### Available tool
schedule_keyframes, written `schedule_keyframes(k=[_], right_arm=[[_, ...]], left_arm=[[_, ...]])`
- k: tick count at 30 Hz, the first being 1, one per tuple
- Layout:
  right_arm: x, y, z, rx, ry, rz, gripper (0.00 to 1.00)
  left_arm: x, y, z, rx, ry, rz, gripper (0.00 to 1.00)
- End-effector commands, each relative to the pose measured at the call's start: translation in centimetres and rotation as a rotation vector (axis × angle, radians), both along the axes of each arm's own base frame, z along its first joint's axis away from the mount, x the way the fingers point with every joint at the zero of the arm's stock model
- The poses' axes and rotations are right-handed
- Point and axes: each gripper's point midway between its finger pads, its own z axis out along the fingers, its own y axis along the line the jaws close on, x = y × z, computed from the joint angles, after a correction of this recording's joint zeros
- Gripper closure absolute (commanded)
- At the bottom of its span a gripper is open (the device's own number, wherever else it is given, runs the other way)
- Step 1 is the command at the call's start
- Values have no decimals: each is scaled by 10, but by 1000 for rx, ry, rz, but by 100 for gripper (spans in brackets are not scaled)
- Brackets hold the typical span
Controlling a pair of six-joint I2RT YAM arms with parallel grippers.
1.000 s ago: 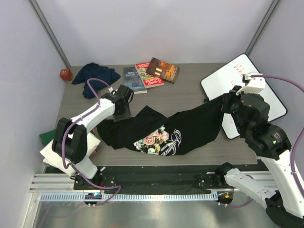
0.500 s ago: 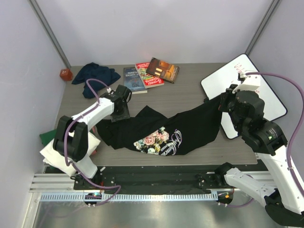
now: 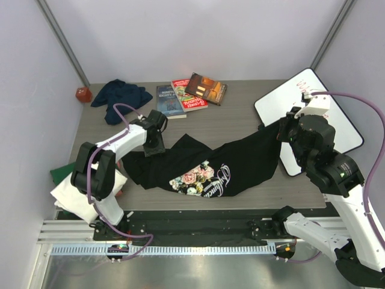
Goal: Fold and stack the t-shirts
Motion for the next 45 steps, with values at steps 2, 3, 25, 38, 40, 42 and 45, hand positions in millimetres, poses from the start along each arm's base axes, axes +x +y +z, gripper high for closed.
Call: schedule_keyframes(k=[2,3,25,38,40,42,45], right_arm=[[4,-1,16,23,-54,-17,99],[4,-1,15,22,-53,-16,99],[5,-1,16,22,-55,-22,99],[-9,-24,37,5,-116,-93,99],[-12,-28,43,9,-132,-105,99],[-16,-33,48,20,-149,-120,99],[-21,-37,49,33,-161,-130,99]], left_arm=[[7,-4,6,-32,-36,-10,65],[7,-4,8,-33,-41,-10,67],[23,15,109,-24,-253,19,100],[7,110,243,21,-516,170,100],[-2,124,261,37,-546,196,100],[-10,140,269,54,-559,233,100],[-23,149,280,50,-590,275,100]])
